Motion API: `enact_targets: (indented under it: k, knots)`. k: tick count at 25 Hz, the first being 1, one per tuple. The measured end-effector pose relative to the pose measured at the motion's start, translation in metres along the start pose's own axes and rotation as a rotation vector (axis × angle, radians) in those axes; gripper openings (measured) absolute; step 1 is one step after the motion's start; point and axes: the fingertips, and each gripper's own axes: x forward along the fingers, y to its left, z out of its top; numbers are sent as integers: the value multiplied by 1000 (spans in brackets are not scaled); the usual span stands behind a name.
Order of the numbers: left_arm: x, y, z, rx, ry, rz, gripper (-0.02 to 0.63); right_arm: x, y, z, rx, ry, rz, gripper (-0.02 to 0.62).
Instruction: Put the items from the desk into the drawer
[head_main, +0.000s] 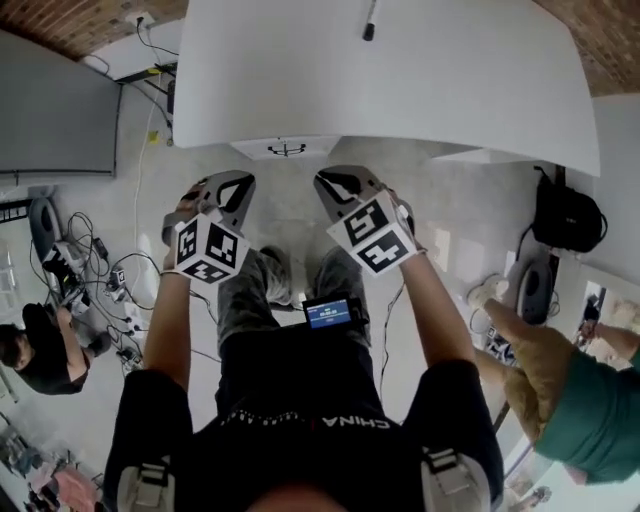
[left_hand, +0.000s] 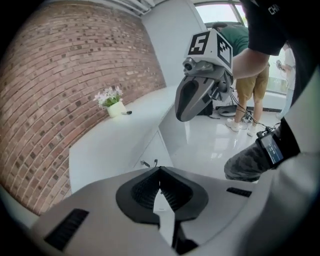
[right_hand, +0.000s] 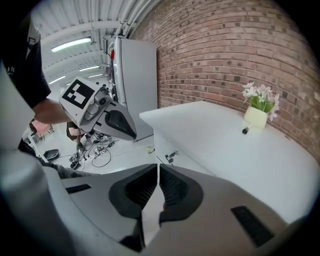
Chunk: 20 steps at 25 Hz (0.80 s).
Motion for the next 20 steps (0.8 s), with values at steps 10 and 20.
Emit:
enact_targets:
  k: [10, 20]
  knots:
    - [-163, 20, 100, -124, -10, 2, 12, -152, 34, 90, 25, 89, -72, 23]
    - [-191, -50, 141, -133, -93, -24, 12, -210, 50, 66, 123, 25, -131, 23]
